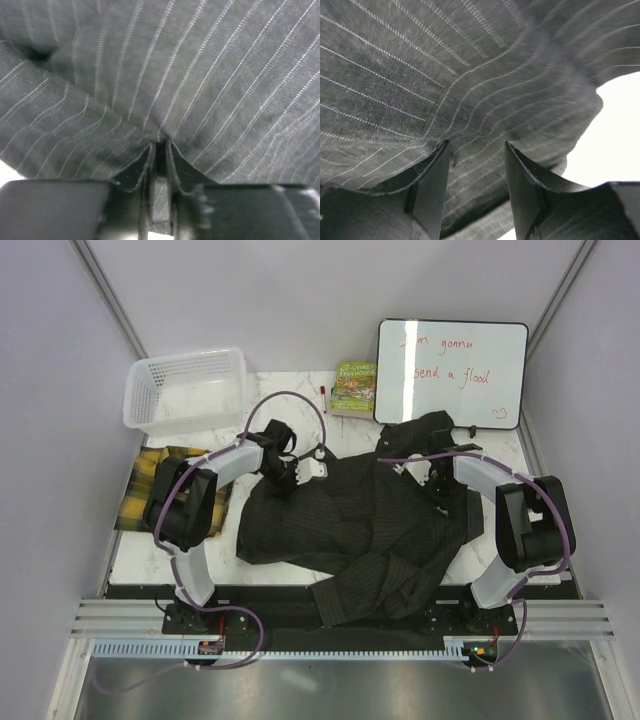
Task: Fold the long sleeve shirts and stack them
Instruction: Flatten the shirt out
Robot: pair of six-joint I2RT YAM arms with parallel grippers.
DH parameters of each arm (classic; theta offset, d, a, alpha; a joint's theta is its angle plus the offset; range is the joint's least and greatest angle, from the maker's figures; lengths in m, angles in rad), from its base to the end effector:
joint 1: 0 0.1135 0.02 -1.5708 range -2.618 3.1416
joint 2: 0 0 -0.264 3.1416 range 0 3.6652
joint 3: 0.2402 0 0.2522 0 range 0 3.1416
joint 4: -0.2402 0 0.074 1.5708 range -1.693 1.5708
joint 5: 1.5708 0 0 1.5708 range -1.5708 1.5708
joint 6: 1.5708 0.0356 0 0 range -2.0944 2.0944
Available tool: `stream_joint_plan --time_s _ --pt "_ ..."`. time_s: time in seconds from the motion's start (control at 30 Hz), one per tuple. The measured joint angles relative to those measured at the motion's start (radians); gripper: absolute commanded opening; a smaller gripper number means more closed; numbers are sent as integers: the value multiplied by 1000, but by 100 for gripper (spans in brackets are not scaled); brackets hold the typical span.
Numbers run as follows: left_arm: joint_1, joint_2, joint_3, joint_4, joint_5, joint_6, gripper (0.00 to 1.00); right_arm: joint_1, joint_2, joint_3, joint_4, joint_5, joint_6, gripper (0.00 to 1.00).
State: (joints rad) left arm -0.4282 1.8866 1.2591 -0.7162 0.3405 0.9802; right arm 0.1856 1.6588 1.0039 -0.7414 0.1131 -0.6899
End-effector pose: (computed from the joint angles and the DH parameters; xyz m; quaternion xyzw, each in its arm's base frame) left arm 0.3223 -0.1602 0.1644 0.6486 0.7338 -0.1315 0.1533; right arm 0.2887 0.0501 0.1672 -0.4171 0.9029 -0.0762 0.0702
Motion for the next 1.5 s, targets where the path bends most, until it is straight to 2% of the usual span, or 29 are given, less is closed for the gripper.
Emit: stream_joint_plan --time_s 0.2,0.33,0.47,0.5,0.53,0.6,0.67,0.83,0.93,1.03,1.1,1.2,1.33,1.5 --pt "0 -152 -204 49 -53 -33 3 -2 7 -39 17 24 -33 50" --pt "-18 -266 -334 24 -64 -67 3 -4 -37 -92 37 38 -71 47" --pt "-40 -356 -416 -93 -40 -87 16 -11 -110 -168 8 37 -138 46" --pt "-37 -372 -418 -146 -15 -87 24 -14 -129 -180 -21 24 -156 47" --pt "-23 -386 -409 -195 16 -89 28 -20 -145 -183 -59 11 -175 49" --pt "37 -403 -346 -283 90 -91 35 -38 -177 -174 -115 -32 -199 52" --pt "108 -401 -216 -331 150 -95 38 -68 -200 -113 -176 -83 -204 53" --pt "182 -309 145 -290 219 -148 45 -139 -147 146 -181 -219 -142 53" --pt "191 -202 260 -250 220 -167 45 -179 -68 245 -132 -277 -68 53" --pt "200 -59 333 -227 208 -172 46 -237 39 306 -60 -317 35 54" --pt "206 15 357 -218 190 -173 51 -261 95 334 -26 -327 90 56" --pt "214 100 387 -220 175 -177 55 -287 174 394 21 -345 182 62" --pt "224 163 426 -220 160 -181 54 -298 249 483 69 -385 295 66" --pt "245 209 487 -220 159 -179 48 -301 296 520 155 -435 422 64"
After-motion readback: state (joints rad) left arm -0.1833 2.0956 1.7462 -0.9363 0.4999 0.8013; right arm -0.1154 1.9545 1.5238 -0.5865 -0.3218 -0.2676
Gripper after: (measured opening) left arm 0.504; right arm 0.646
